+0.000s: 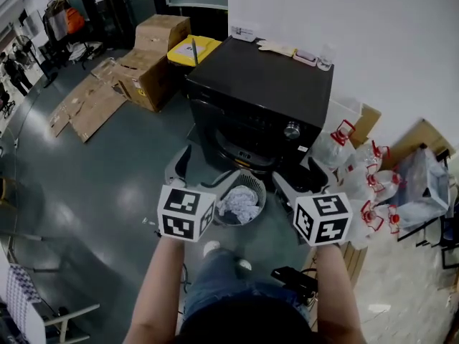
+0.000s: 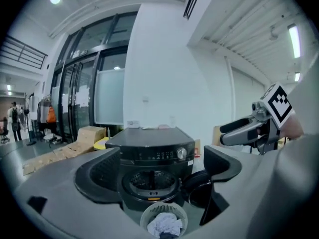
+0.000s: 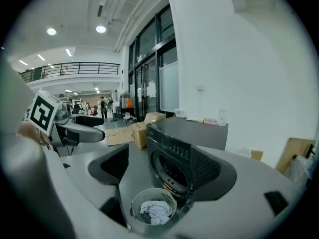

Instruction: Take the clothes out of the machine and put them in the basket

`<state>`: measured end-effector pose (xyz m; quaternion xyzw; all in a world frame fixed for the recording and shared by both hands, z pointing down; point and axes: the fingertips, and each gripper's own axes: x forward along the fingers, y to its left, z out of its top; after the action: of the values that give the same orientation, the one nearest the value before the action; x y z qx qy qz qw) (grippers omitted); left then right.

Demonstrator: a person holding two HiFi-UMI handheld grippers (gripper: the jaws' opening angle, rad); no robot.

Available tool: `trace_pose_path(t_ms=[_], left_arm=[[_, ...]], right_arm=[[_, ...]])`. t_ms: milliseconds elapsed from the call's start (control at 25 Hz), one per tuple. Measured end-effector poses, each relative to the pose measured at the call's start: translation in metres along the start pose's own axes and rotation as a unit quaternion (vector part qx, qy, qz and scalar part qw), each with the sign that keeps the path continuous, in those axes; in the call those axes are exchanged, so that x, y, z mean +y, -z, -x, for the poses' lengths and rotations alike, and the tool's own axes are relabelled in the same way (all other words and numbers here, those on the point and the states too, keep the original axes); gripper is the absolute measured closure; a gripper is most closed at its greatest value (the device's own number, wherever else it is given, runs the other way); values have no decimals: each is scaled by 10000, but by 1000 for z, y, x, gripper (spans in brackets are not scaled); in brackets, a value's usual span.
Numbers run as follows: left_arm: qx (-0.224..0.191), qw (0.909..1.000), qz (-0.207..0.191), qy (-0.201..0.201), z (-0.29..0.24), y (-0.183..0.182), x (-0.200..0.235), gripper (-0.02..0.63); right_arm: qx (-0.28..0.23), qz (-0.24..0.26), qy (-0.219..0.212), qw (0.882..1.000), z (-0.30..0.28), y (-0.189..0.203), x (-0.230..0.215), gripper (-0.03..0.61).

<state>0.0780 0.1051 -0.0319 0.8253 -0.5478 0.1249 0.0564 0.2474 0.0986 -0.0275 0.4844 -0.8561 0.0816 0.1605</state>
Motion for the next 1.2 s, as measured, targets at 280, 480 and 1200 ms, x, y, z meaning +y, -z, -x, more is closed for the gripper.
trace_pose_path(t_ms=[280,480,1200], left_arm=[[-662,9951,-459,-574,21,-35,18,612],[-1154,9896,-831,-199,29,-65,24,612],[-1429,9810,-1300,-179,49,-95,63,611]], right_arm=[[-493,189,389,9978,25,-33,1,553],[-883,327,500,9943,32,-62,11,578],[-1468,832,1186,9785,59,-112,30,578]])
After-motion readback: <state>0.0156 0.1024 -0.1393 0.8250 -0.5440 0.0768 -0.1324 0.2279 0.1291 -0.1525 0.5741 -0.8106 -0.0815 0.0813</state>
